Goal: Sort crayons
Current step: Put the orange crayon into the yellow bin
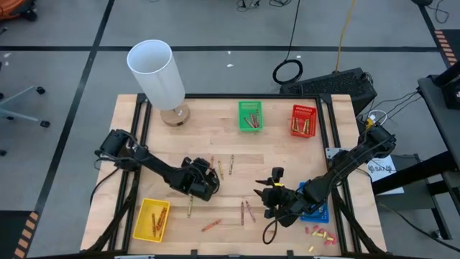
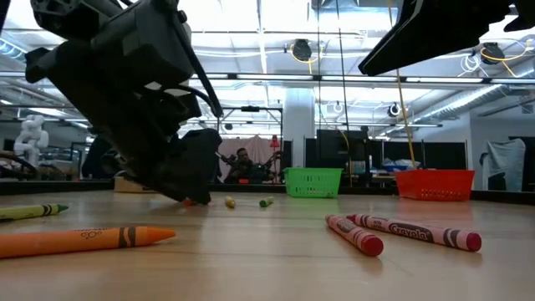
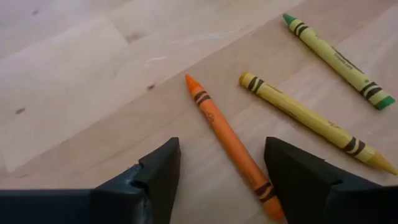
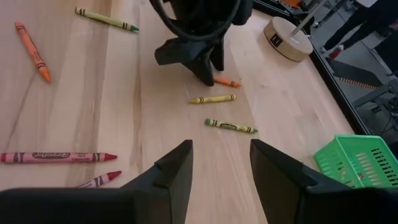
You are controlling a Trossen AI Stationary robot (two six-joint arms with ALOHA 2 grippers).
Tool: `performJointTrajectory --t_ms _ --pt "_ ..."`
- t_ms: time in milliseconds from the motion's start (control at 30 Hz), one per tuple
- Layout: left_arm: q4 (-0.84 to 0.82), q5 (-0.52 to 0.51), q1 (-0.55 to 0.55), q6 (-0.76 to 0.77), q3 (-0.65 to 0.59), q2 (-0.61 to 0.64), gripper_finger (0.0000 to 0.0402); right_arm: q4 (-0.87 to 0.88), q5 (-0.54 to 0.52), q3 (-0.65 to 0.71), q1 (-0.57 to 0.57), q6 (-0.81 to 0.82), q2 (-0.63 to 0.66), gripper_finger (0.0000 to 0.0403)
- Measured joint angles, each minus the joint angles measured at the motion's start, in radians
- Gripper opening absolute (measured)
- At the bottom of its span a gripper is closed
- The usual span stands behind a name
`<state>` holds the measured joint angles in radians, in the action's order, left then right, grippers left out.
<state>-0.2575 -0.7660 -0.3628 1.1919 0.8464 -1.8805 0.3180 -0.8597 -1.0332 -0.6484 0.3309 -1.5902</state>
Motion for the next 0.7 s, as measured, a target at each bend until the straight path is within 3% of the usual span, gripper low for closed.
performJointTrajectory --t_ms 167,467,700 --pt "0.000 -0.010 -0.006 -0.037 0.001 -0.019 0.0168 0.000 0.000 0.000 0.000 -0.002 0.000 0.0144" --pt "-0.007 -0.019 -0.019 -0.118 0.000 -0.017 0.0017 0.000 0.000 0.000 0.000 -0.002 0.000 0.0144" --pt "-0.011 -0.030 -0.019 -0.134 -0.001 -0.018 0.0018 0.000 0.001 0.000 0.000 -0.003 0.000 0.0144"
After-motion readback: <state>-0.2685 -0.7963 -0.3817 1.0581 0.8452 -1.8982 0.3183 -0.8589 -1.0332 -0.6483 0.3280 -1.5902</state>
